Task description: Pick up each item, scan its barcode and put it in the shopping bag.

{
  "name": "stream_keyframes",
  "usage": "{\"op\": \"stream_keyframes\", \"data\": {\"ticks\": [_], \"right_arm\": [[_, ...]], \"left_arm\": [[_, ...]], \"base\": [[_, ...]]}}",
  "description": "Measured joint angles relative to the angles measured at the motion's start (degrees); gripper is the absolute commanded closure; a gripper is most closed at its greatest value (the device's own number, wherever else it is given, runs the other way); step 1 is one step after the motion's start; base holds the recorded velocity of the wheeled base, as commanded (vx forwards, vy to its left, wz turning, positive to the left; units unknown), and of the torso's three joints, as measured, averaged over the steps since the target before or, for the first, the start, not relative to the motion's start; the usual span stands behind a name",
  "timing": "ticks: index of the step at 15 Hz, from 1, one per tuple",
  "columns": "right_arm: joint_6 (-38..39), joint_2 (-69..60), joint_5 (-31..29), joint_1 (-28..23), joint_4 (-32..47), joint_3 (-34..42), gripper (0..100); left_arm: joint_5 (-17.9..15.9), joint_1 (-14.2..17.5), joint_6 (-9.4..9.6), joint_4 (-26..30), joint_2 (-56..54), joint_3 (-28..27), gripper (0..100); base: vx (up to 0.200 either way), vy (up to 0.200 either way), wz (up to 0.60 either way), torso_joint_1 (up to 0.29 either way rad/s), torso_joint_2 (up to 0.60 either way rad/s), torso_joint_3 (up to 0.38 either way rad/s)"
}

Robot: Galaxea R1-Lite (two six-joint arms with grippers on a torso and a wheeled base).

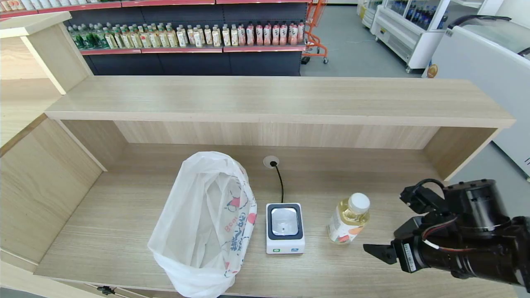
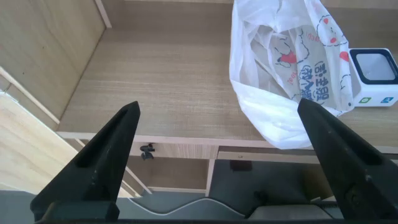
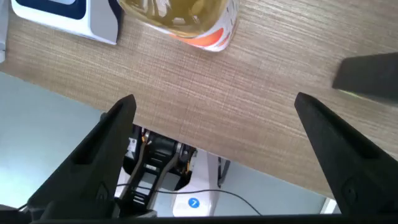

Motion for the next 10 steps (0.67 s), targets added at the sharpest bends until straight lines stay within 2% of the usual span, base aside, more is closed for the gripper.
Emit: {"op": "stream_keyframes", "data": {"ticks": [2, 5, 10], "right_arm": [[0.0, 5.0, -1.2, 1.1, -5.0, 0.0, 0], [0.1, 12.1, -6.3, 3.7, -12.9, -0.2, 0], [0.0, 20.1, -7.2, 7.2, -20.9, -2.7, 0]], "left_arm": [[0.0, 0.0, 0.02, 0.0, 0.0, 0.0, 0], [0.0, 0.0, 0.02, 0.0, 0.0, 0.0, 0], [0.0, 0.0, 0.02, 0.0, 0.0, 0.0, 0]], "base": [[0.0, 0.0, 0.0, 0.0, 0.0, 0.0], [0.0, 0.0, 0.0, 0.0, 0.0, 0.0], [0.0, 0.0, 0.0, 0.0, 0.0, 0.0]]}}
